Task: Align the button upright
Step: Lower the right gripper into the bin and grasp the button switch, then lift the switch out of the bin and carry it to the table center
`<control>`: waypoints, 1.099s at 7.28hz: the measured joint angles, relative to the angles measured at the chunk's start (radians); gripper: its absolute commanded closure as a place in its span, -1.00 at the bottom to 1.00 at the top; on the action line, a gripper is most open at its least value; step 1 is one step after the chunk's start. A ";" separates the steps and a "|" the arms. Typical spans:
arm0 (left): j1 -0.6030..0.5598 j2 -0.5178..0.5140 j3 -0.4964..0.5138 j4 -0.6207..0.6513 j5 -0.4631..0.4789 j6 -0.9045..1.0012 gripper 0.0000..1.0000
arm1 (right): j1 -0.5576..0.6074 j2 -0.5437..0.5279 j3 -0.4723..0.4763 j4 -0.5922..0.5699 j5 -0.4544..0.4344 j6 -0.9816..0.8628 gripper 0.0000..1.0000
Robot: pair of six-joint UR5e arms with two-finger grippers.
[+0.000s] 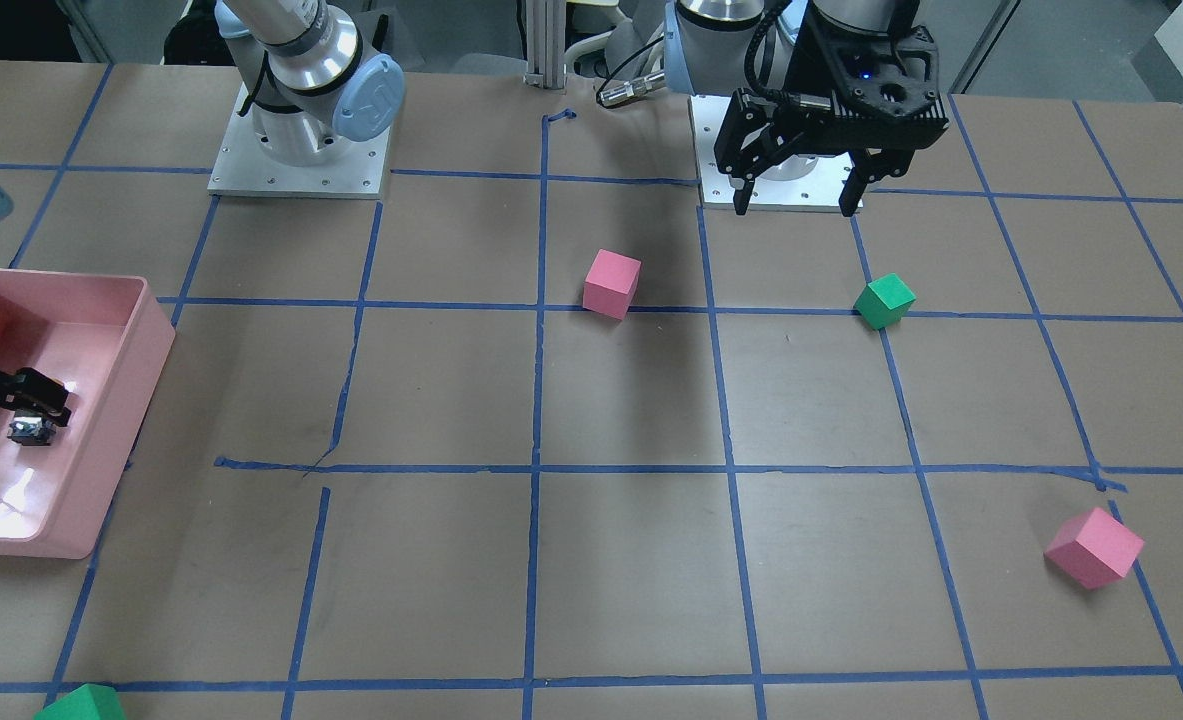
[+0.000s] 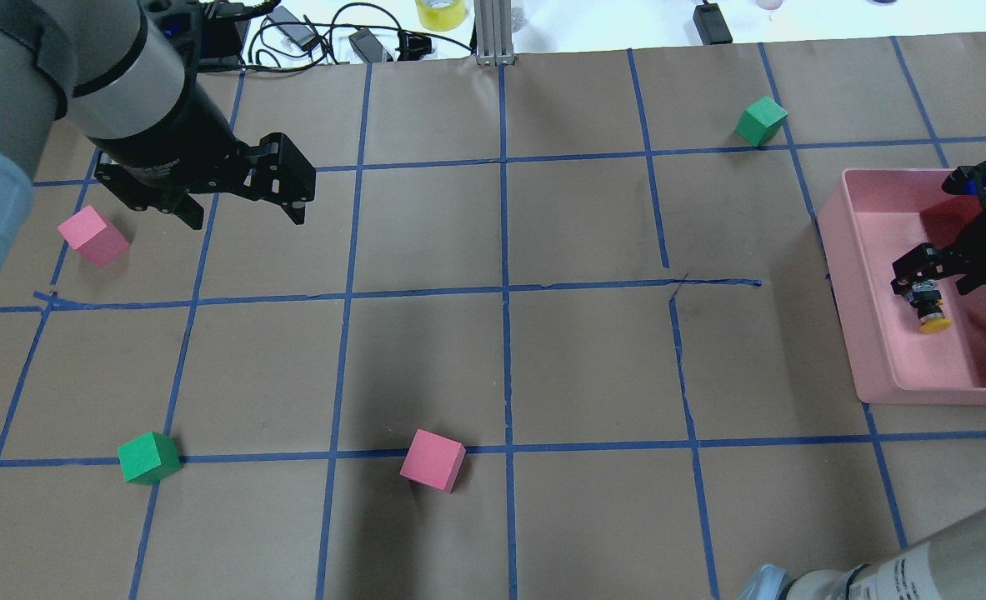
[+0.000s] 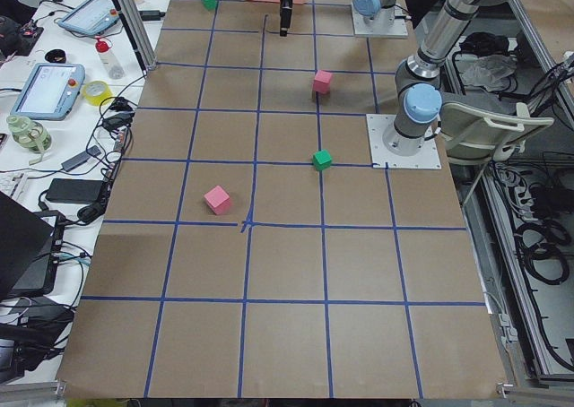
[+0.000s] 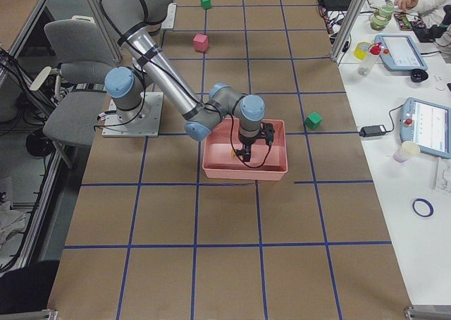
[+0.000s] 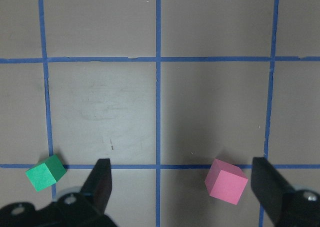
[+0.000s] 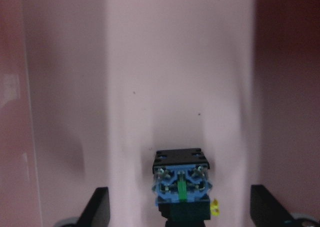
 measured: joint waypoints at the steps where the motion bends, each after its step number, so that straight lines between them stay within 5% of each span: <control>1: 0.000 0.000 0.000 0.000 -0.001 0.000 -1.00 | 0.000 0.006 0.004 -0.001 0.000 0.000 -1.00; 2: 0.000 0.000 0.001 0.000 -0.001 0.000 -1.00 | 0.000 0.012 0.009 -0.002 -0.001 0.000 -0.99; 5: 0.000 0.000 0.000 0.000 0.000 0.000 -1.00 | 0.000 0.018 0.015 -0.002 -0.007 -0.002 0.48; 6: 0.000 0.000 0.000 0.000 0.001 0.000 -1.00 | 0.000 0.018 0.015 -0.002 -0.020 -0.005 0.79; 7: 0.000 0.000 0.000 0.000 0.001 0.000 -1.00 | 0.000 0.018 0.012 0.000 -0.032 -0.006 0.99; 8: 0.000 0.000 0.001 0.000 0.002 0.000 -1.00 | 0.000 0.017 0.008 0.002 -0.037 -0.006 1.00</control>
